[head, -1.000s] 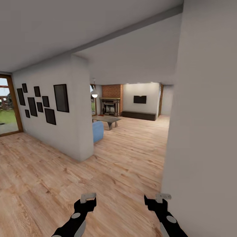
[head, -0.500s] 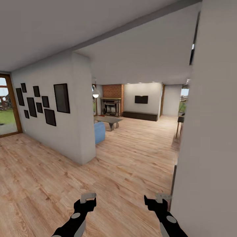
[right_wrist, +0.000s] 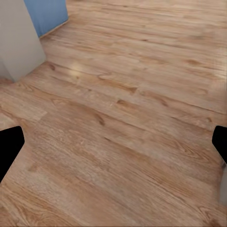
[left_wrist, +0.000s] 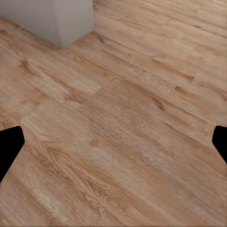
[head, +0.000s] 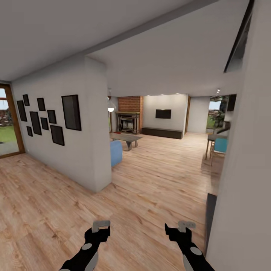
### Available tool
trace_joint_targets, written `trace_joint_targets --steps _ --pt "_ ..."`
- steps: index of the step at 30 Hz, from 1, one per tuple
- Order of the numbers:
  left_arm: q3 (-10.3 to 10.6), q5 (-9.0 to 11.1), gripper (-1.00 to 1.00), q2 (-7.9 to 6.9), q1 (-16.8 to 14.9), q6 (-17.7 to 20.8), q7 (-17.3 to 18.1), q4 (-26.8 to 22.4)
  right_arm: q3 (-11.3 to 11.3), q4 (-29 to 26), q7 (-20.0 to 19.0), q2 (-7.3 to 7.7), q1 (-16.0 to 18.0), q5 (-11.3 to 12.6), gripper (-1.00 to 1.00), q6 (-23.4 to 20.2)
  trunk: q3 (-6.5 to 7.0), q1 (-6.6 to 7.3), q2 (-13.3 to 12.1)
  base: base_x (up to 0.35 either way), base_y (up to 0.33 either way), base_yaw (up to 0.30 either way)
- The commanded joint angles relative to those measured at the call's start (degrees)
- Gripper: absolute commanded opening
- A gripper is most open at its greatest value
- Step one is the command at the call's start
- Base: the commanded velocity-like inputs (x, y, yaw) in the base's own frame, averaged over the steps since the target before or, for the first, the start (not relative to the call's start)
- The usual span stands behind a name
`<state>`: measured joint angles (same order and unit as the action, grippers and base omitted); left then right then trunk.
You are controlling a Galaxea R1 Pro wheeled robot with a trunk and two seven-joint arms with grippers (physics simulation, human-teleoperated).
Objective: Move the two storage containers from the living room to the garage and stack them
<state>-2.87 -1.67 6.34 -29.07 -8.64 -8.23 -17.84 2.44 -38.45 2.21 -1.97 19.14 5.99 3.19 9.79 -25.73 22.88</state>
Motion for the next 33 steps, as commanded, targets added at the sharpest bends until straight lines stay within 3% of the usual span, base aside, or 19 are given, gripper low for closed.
trace_joint_targets --steps 1,15,33 --pt "-0.3 -0.2 1.00 0.05 0.0 -0.2 0.0 0.1 0.3 0.1 0.2 0.03 0.0 0.6 1.00 0.2 -0.02 -0.05 0.0 0.306 0.205 0.000" --pt "-0.3 -0.2 1.00 0.06 0.0 -0.1 0.0 0.1 0.3 0.3 0.2 0.03 0.0 0.6 1.00 0.2 -0.02 -0.05 0.0 0.279 0.211 -0.011" --pt "-0.3 -0.2 1.00 0.08 0.0 -0.1 -0.1 0.1 0.3 0.3 0.2 0.03 0.0 0.6 1.00 0.2 -0.02 -0.05 0.0 0.265 0.211 -0.238"
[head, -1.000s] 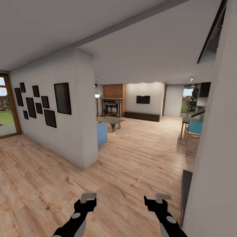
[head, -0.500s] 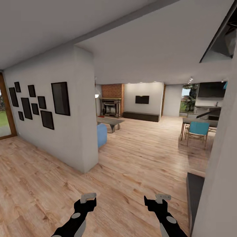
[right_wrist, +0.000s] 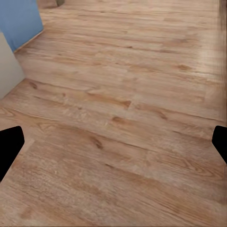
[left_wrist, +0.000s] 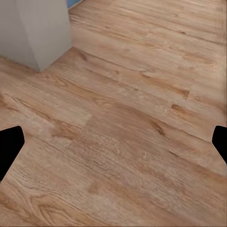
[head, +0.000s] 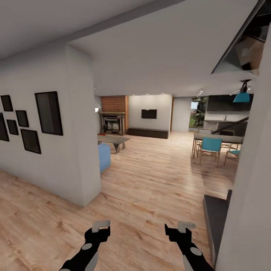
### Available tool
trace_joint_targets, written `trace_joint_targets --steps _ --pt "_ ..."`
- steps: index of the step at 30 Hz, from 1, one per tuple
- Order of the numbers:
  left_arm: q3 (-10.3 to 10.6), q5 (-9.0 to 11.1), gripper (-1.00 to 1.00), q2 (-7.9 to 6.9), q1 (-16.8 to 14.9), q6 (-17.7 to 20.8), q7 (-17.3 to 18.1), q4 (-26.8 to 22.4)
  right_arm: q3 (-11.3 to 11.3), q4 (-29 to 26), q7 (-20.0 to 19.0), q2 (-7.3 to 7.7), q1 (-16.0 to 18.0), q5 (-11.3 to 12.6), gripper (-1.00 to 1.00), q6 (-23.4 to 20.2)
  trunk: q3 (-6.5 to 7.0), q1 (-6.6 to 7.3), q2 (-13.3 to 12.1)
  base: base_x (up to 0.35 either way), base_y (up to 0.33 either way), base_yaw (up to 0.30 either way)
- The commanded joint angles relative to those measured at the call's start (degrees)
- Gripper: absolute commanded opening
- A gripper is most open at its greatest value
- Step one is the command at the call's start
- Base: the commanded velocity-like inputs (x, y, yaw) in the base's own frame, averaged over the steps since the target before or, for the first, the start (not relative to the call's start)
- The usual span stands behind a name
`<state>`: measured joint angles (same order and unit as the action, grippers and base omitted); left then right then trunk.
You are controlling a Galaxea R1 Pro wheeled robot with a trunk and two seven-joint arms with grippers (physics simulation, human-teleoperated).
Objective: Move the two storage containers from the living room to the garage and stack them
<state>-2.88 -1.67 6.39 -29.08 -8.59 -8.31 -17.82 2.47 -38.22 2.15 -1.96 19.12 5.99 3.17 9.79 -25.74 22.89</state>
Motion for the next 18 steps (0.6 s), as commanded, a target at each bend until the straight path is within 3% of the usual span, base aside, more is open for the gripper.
trace_joint_targets --steps 1,6,18 --pt "-0.3 -0.2 1.00 0.03 0.0 -0.2 0.0 0.0 0.3 0.1 0.2 0.03 0.0 0.6 1.00 0.3 -0.02 -0.05 0.0 0.265 0.211 -0.255" --pt "-0.3 -0.2 1.00 0.02 0.0 -0.2 0.0 0.0 0.3 0.1 0.2 0.03 0.0 0.6 1.00 0.3 -0.02 -0.05 0.0 0.265 0.211 -0.202" --pt "-0.3 -0.2 1.00 -0.04 0.0 -0.2 0.0 0.0 0.3 0.4 0.2 0.03 0.0 0.6 1.00 0.3 -0.02 -0.05 0.0 0.265 0.211 -0.015"
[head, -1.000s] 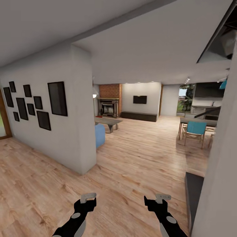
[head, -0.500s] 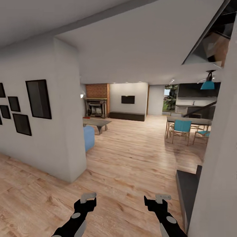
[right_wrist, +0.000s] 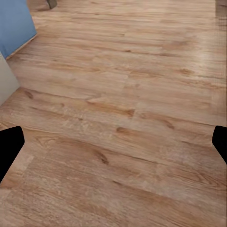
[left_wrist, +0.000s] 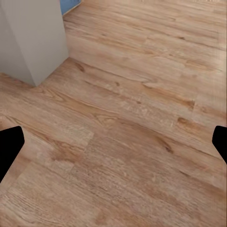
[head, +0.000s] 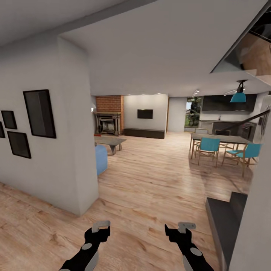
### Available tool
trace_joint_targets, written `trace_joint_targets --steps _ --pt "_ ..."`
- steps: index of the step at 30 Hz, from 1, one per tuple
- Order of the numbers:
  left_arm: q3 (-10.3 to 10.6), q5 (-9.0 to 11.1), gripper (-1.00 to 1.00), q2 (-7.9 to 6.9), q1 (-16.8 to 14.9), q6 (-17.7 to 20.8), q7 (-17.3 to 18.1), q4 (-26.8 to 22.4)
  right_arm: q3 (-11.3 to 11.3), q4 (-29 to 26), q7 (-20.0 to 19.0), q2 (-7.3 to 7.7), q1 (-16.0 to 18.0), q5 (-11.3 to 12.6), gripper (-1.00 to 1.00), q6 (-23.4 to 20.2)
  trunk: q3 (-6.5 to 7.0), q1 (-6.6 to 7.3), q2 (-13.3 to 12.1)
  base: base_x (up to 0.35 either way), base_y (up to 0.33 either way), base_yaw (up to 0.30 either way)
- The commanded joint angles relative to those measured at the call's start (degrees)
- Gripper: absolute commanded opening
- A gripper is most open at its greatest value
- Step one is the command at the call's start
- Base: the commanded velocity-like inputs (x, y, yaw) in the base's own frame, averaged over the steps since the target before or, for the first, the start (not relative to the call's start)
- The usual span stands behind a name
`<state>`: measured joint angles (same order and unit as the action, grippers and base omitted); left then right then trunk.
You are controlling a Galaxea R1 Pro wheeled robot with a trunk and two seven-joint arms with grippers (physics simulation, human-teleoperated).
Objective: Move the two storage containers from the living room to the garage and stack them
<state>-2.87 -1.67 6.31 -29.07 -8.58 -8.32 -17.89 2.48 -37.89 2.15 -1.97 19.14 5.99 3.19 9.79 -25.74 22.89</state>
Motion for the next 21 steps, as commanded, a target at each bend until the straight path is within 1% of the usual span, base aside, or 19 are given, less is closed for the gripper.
trace_joint_targets --steps 1,4,9,18,21 --pt "-0.3 -0.2 1.00 0.05 0.0 -0.2 0.0 0.1 0.2 0.1 0.2 0.03 0.0 0.6 1.00 0.2 -0.02 -0.05 0.0 0.278 0.198 0.000" --pt "-0.2 -0.2 1.00 0.08 0.0 -0.2 -0.1 0.1 0.2 0.1 0.2 0.03 0.0 0.6 1.00 0.2 -0.02 -0.05 0.0 0.302 0.117 0.000" --pt "-0.2 -0.3 1.00 0.02 0.0 -0.2 -0.1 0.1 0.2 0.1 0.2 0.03 0.0 0.6 1.00 0.2 -0.02 -0.05 0.0 0.325 0.023 -0.032" --pt "-0.2 -0.3 1.00 0.02 0.0 -0.2 -0.2 0.1 0.2 0.1 0.2 0.03 0.0 0.5 1.00 0.2 -0.02 -0.05 0.0 0.331 -0.032 -0.221" --pt "-0.2 -0.3 1.00 0.02 0.0 -0.2 -0.2 0.1 0.2 0.1 0.2 0.03 0.0 0.5 1.00 0.2 -0.02 -0.05 0.0 0.331 -0.010 -0.100"
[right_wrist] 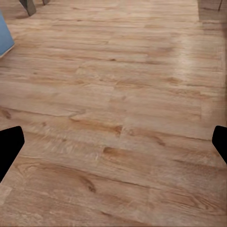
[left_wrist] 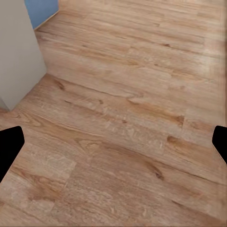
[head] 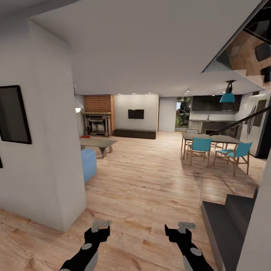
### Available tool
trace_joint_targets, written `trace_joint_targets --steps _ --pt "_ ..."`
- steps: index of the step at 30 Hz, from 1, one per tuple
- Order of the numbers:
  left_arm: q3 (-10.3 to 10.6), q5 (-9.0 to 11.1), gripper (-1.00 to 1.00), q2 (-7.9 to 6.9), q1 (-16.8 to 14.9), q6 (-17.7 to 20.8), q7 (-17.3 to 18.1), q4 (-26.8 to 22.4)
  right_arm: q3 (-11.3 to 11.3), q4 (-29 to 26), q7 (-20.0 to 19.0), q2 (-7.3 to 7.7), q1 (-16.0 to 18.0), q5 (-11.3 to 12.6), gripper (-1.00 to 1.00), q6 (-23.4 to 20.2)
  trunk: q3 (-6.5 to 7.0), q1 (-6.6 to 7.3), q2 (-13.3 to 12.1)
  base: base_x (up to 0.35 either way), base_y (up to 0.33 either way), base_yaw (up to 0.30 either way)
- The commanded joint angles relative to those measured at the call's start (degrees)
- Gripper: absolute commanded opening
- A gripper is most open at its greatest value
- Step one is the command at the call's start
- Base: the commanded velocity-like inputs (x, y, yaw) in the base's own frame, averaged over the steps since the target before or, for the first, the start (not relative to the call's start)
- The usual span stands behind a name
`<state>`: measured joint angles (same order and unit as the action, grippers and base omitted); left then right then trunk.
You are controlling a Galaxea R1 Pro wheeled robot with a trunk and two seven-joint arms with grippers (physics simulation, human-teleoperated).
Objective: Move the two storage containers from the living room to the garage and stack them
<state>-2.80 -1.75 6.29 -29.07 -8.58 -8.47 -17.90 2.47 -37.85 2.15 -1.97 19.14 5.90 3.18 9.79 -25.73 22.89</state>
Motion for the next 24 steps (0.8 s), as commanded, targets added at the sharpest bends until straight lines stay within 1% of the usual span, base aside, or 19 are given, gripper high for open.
trace_joint_targets --steps 1,24 --pt "-0.3 -0.2 1.00 0.04 0.0 -0.2 -0.1 0.1 0.3 0.1 0.2 0.04 0.0 0.6 1.00 0.2 -0.02 -0.05 0.0 0.331 -0.003 -0.031" --pt "-0.3 -0.2 1.00 0.22 0.0 -0.2 0.0 0.1 0.3 0.1 0.3 0.04 0.0 0.7 1.00 0.3 -0.02 -0.05 0.0 0.331 0.000 -0.002"
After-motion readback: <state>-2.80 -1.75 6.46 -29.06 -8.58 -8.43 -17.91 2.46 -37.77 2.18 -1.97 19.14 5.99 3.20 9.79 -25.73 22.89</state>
